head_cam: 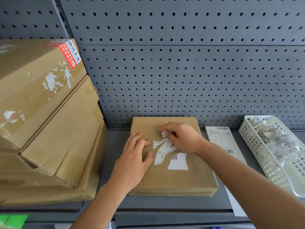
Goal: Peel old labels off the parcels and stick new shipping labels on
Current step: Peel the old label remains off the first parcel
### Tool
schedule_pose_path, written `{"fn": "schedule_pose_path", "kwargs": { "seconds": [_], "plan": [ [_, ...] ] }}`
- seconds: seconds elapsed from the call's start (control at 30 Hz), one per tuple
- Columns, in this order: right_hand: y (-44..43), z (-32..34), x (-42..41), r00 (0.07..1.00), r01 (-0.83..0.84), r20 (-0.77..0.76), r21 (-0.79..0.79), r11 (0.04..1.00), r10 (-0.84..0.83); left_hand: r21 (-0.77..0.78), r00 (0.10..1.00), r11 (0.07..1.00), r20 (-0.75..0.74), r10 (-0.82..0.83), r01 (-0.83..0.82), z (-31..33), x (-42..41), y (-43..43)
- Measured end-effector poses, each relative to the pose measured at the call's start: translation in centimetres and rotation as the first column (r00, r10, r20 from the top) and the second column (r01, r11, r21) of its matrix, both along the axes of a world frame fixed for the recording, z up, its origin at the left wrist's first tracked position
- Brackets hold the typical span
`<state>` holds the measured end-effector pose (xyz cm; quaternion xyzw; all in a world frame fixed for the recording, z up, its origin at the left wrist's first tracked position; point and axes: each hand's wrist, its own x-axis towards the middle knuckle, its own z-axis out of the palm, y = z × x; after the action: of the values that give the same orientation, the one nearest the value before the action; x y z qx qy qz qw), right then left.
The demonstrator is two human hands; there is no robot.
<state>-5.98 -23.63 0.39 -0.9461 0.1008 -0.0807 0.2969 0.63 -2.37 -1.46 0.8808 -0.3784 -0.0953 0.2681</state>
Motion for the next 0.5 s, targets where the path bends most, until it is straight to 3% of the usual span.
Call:
{"fn": "schedule_pose_path", "kwargs": {
  "seconds": [0.13,0.37,0.5],
  "plan": [
    [-0.37,0.47,0.66,0.993,-0.071,-0.103,-0.125,0.99,0.059,0.016,1.0,1.0,-0.007,-0.001,0.001,0.03,0.03,0.0],
    [-0.41,0.73,0.23,0.997,-0.08,-0.025,-0.236,0.969,0.077,0.002,1.0,1.0,-0.008,0.002,-0.002,0.0,0.0,0.01],
    [-0.44,1.19,0.36,0.991,-0.118,-0.086,-0.251,0.961,0.099,0.004,1.0,1.0,-0.01,-0.002,0.002,-0.01,0.03,0.03]
  ]
}}
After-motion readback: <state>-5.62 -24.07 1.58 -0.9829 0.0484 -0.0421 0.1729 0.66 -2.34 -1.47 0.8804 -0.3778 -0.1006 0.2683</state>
